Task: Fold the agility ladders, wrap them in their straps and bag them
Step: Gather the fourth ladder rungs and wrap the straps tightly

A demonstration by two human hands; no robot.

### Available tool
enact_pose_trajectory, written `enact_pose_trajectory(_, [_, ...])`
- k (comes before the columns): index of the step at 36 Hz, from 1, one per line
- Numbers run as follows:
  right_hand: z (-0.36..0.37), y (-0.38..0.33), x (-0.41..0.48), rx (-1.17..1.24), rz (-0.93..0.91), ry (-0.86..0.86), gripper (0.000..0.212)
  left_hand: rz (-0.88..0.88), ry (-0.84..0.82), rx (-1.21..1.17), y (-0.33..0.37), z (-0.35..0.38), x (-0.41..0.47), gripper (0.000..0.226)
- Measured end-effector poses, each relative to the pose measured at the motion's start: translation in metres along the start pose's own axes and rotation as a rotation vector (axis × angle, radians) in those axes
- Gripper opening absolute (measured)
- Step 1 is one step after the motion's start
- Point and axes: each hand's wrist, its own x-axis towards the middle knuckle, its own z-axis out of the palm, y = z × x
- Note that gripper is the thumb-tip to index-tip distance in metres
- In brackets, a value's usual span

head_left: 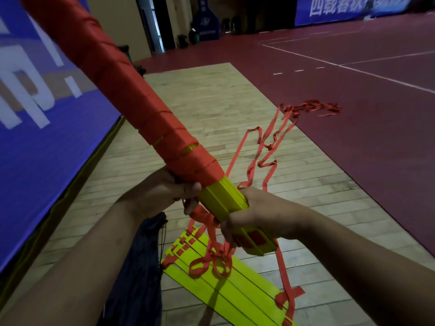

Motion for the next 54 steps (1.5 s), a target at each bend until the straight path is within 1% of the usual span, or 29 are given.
enact_pose_trajectory(2, [0.005,-0.003,0.001,-0.008,-0.028,0.085,0.003,-0.027,0.039,-0.067,0.001,0.001,0.005,0.109])
enact_pose_trajectory(4, [0.010,-0.007,0.002,-0.044,-0.036,0.189,0.004,-0.008,-0.041,-0.135,0.004,0.002,0.006,0.092])
enact_pose_trajectory(5, [0.012,-0.009,0.003,-0.057,-0.032,0.242,0.009,-0.019,-0.077,-0.165,0.008,0.004,0.006,0.085])
enact_pose_trajectory(6, [0.013,-0.009,0.005,-0.072,-0.023,0.296,0.014,-0.045,-0.094,-0.178,0.011,0.006,0.005,0.085])
enact_pose_trajectory(8, [0.015,-0.010,0.009,-0.122,-0.003,0.412,0.023,-0.090,-0.088,-0.196,0.014,0.007,0.008,0.096])
enact_pose_trajectory(9, [0.016,-0.011,0.012,-0.160,0.002,0.471,0.025,-0.096,-0.067,-0.199,0.015,0.008,0.009,0.098])
enact_pose_trajectory(10, [0.018,-0.012,0.014,-0.208,0.010,0.530,0.026,-0.084,-0.046,-0.197,0.016,0.008,0.011,0.093])
enact_pose_trajectory(13, [0.028,-0.014,0.017,-0.435,0.050,0.732,0.025,-0.020,0.009,-0.136,0.022,0.019,0.019,0.072])
enact_pose_trajectory(15, [0.038,-0.012,0.015,-0.574,0.071,0.866,0.027,0.011,0.105,-0.043,0.025,0.033,0.025,0.061])
enact_pose_trajectory(18, [0.054,0.000,0.016,-0.647,-0.004,0.912,0.036,0.017,0.271,-0.011,0.018,0.046,0.029,0.054])
enact_pose_trajectory(20, [0.057,0.004,0.020,-0.560,-0.064,0.832,0.043,0.003,0.314,-0.056,0.015,0.041,0.026,0.053])
enact_pose_trajectory(22, [0.049,0.000,0.022,-0.327,-0.045,0.676,0.046,0.009,0.291,-0.102,0.013,0.027,0.022,0.049])
enact_pose_trajectory(26, [0.022,-0.006,0.014,0.238,0.049,0.183,0.054,0.048,0.067,-0.231,0.015,0.011,0.016,0.054])
enact_pose_trajectory(27, [0.019,-0.007,0.011,0.370,0.069,0.045,0.049,0.048,0.020,-0.261,0.015,0.013,0.015,0.059])
enact_pose_trajectory(29, [0.020,-0.007,0.006,0.619,0.125,-0.184,0.032,0.041,-0.030,-0.301,0.015,0.016,0.012,0.075])
enact_pose_trajectory(30, [0.022,-0.008,0.005,0.690,0.139,-0.238,0.026,0.034,-0.032,-0.308,0.014,0.017,0.012,0.081])
enact_pose_trajectory(32, [0.027,-0.011,0.004,0.705,0.129,-0.242,0.025,0.017,-0.018,-0.313,0.012,0.016,0.012,0.089])
enact_pose_trajectory(35, [0.030,-0.019,0.003,0.654,0.057,-0.134,0.030,-0.024,-0.018,-0.380,0.010,0.011,0.013,0.094])
enact_pose_trajectory(37, [0.028,-0.027,-0.001,0.566,0.021,-0.035,0.030,-0.072,-0.047,-0.367,0.009,0.008,0.012,0.096])
enact_pose_trajectory(39, [0.025,-0.029,-0.003,0.424,0.021,0.095,0.026,-0.153,-0.062,-0.267,0.009,0.007,0.011,0.101])
enact_pose_trajectory(40, [0.023,-0.026,-0.002,0.339,0.036,0.168,0.026,-0.199,-0.050,-0.171,0.010,0.006,0.011,0.103])
enact_pose_trajectory(41, [0.021,-0.024,-0.001,0.249,0.052,0.235,0.033,-0.237,-0.038,-0.059,0.011,0.006,0.010,0.102])
enact_pose_trajectory(43, [0.020,-0.020,0.003,0.087,0.087,0.354,0.058,-0.271,-0.013,0.114,0.013,0.008,0.011,0.092])
enact_pose_trajectory(44, [0.019,-0.019,0.005,0.013,0.098,0.415,0.061,-0.275,0.003,0.147,0.013,0.011,0.013,0.083])
enact_pose_trajectory(47, [0.025,-0.016,0.014,-0.240,0.143,0.555,0.040,-0.299,0.034,0.097,0.016,0.023,0.019,0.060])
enact_pose_trajectory(49, [0.033,-0.013,0.017,-0.465,0.158,0.665,0.028,-0.282,0.055,0.045,0.014,0.034,0.024,0.052])
enact_pose_trajectory(51, [0.043,-0.012,0.016,-0.700,0.152,0.745,0.026,-0.219,0.109,0.001,0.008,0.041,0.029,0.050])
enact_pose_trajectory(52, [0.047,-0.010,0.015,-0.759,0.127,0.764,0.026,-0.190,0.131,-0.022,0.005,0.043,0.030,0.049])
enact_pose_trajectory(54, [0.051,-0.007,0.015,-0.754,0.060,0.740,0.032,-0.155,0.160,-0.081,0.001,0.040,0.030,0.046])
